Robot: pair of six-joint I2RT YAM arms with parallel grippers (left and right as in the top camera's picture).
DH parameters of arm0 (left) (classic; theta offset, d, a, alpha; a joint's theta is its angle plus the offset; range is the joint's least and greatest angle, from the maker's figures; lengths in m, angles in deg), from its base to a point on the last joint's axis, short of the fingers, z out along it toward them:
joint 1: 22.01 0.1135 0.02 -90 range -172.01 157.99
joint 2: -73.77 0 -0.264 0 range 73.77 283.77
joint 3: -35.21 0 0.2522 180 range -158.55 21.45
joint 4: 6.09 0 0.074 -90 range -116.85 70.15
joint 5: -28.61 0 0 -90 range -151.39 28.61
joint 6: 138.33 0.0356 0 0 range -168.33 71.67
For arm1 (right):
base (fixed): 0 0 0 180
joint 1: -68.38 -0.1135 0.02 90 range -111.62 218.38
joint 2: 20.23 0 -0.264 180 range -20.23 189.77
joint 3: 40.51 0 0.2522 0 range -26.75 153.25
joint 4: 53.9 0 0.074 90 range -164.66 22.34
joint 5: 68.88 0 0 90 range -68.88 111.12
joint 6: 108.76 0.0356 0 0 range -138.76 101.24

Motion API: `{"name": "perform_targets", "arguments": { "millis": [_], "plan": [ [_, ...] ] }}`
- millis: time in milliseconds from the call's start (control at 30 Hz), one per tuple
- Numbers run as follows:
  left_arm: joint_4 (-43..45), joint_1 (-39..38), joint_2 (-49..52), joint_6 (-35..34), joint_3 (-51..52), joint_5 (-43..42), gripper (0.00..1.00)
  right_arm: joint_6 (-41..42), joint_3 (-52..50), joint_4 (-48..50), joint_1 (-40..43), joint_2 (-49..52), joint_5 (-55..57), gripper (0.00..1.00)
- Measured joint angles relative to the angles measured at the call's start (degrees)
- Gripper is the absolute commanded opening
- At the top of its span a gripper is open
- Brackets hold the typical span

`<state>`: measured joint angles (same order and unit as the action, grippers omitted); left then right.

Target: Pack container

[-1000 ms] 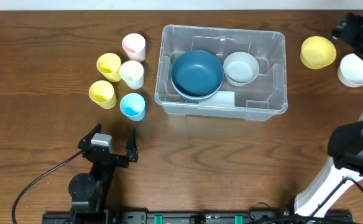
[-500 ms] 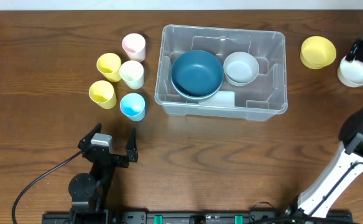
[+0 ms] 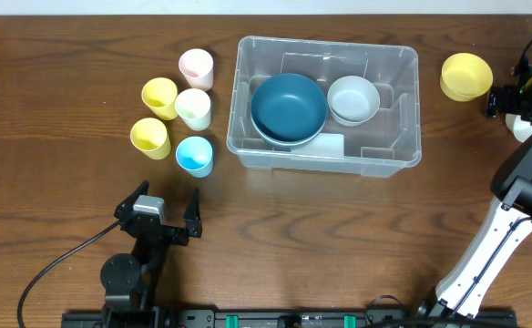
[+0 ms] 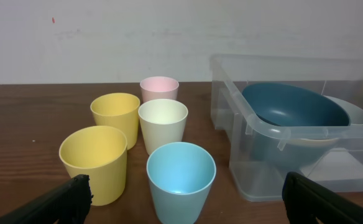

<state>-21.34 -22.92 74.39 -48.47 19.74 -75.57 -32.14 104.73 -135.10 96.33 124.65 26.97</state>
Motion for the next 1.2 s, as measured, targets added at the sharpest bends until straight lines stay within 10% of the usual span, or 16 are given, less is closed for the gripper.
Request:
{"name": "perform_targets", "arguments": {
  "millis": [533,733,1033,1200],
  "plan": [
    [0.00,0.00,0.00,0.00,0.00,0.00,0.98,-1.33,0.00,1.64,0.00,0.02,-2.84,0.93],
    [0.00,0.00,0.00,0.00,0.00,0.00,0.98,-1.92,0.00,0.83,0.00,0.02,-3.72,0.46],
    [-0.02,0.00,0.00,0.00,0.00,0.00,0.98,-0.98,0.00,-0.74,0.00,0.02,-4.13,0.02],
    [0.00,0.00,0.00,0.00,0.00,0.00,0.98,0.66,0.04,-1.81,0.00,-0.02,-3.48,0.01]
  ]
}}
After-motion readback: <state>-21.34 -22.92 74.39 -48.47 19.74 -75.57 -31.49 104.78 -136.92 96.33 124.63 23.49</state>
